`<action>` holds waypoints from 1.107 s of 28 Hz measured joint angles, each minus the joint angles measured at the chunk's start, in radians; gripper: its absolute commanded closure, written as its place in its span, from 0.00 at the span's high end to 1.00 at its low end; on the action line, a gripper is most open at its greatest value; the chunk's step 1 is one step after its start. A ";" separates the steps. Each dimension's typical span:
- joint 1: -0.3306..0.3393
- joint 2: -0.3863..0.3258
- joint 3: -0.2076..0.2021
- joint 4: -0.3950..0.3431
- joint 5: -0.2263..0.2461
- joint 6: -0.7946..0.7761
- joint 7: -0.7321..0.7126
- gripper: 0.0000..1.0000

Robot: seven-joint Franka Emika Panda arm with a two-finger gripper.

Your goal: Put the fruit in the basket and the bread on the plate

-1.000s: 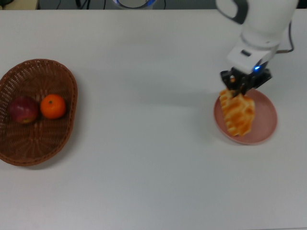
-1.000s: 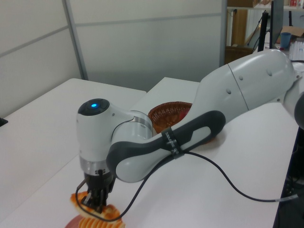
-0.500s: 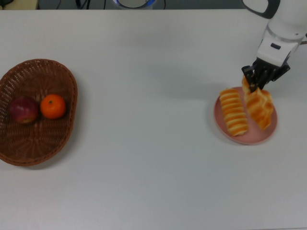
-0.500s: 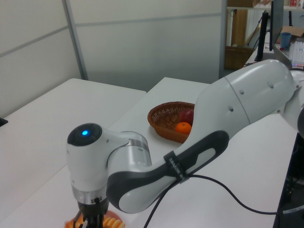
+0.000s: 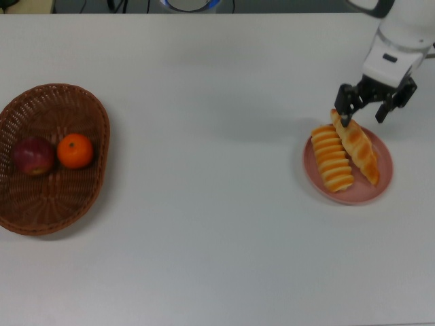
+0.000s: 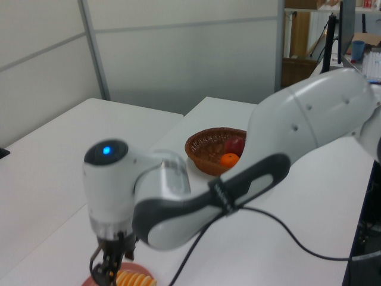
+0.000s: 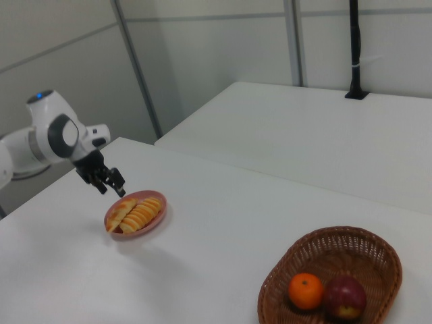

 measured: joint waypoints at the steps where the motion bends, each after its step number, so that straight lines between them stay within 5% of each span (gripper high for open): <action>1: -0.002 -0.016 -0.004 0.002 0.004 -0.028 0.000 1.00; 10: -0.108 -0.184 -0.039 0.007 0.066 -0.297 -0.001 1.00; 17: -0.244 -0.233 -0.043 0.007 0.076 -0.415 -0.081 1.00; 31: -0.490 -0.353 -0.046 -0.029 0.201 -0.515 -0.278 1.00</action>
